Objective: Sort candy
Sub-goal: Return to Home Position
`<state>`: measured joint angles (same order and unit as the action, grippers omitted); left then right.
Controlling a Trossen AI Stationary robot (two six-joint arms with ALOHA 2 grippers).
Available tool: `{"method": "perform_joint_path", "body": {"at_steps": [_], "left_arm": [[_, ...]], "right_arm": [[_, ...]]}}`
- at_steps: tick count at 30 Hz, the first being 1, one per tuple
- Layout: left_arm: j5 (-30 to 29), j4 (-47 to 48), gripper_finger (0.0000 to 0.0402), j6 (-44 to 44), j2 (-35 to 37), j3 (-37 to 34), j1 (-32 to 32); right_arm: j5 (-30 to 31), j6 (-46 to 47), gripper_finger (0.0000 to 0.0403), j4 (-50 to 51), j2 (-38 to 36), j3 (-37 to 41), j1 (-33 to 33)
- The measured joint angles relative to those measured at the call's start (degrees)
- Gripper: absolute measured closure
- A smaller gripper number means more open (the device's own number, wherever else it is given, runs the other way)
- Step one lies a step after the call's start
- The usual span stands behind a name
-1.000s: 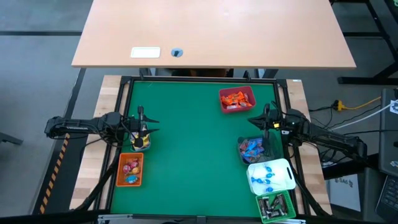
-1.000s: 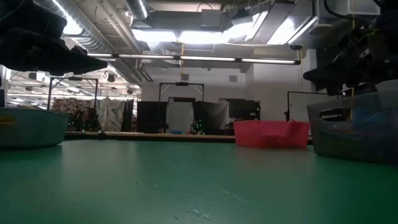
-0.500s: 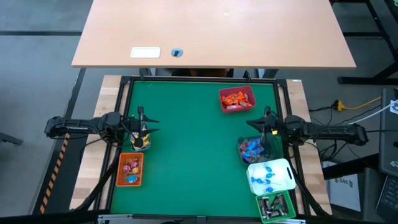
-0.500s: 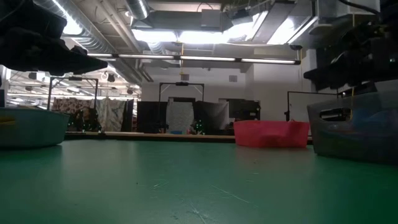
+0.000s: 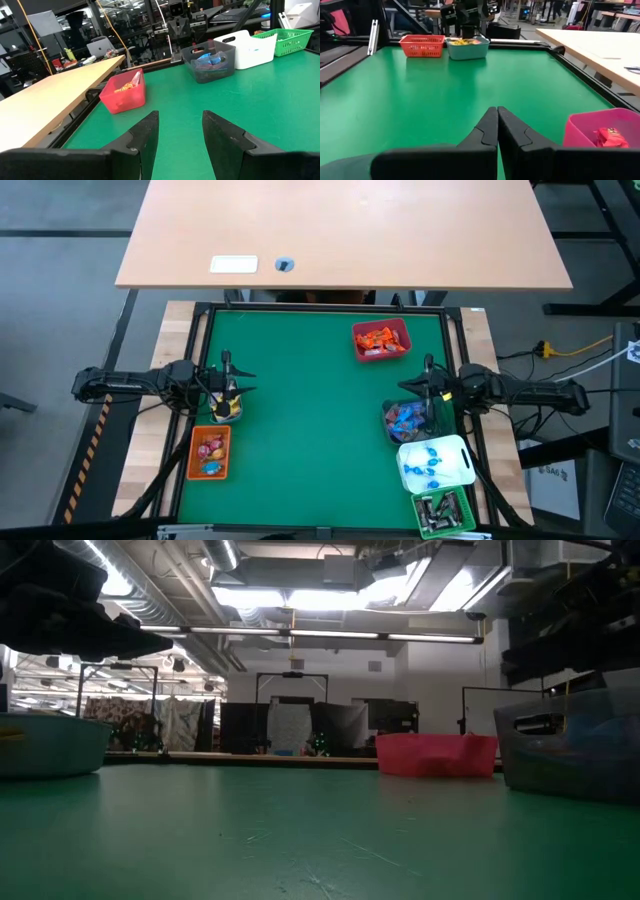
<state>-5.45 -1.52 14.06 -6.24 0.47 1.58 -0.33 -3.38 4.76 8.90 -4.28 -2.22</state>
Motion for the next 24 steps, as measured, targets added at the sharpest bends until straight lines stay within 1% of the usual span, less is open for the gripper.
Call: {"method": "perform_joint_path", "body": {"at_steps": [7, 9, 12, 15, 16, 24], "left_arm": [[0.00, 0.00, 0.0260, 0.00, 0.00, 0.00, 0.00], [0.00, 0.02, 0.0260, 0.00, -0.02, 0.00, 0.00], [0.02, 0.02, 0.0260, 0.00, 0.00, 0.00, 0.00], [0.01, 0.02, 0.0260, -0.01, -0.01, 0.00, 0.00], [0.00, 0.00, 0.0260, 0.00, 0.00, 0.00, 0.00], [0.01, 0.02, 0.0260, 0.00, -0.01, 0.00, 0.00]], "right_arm": [[-0.27, -0.02, 0.0402, 4.29, -1.70, -0.12, -0.02], [-0.35, 0.15, 0.0402, 4.10, -1.70, -0.12, -0.02], [-1.13, 0.34, 0.0402, 1.62, -1.70, 0.15, -0.02], [-2.29, 0.37, 0.0402, -5.82, -1.74, 3.03, -0.04], [-2.43, 0.58, 0.0402, -6.82, -1.73, 3.93, -0.03], [-2.26, 1.24, 0.0402, -6.19, -1.56, 3.86, -0.04]]}}
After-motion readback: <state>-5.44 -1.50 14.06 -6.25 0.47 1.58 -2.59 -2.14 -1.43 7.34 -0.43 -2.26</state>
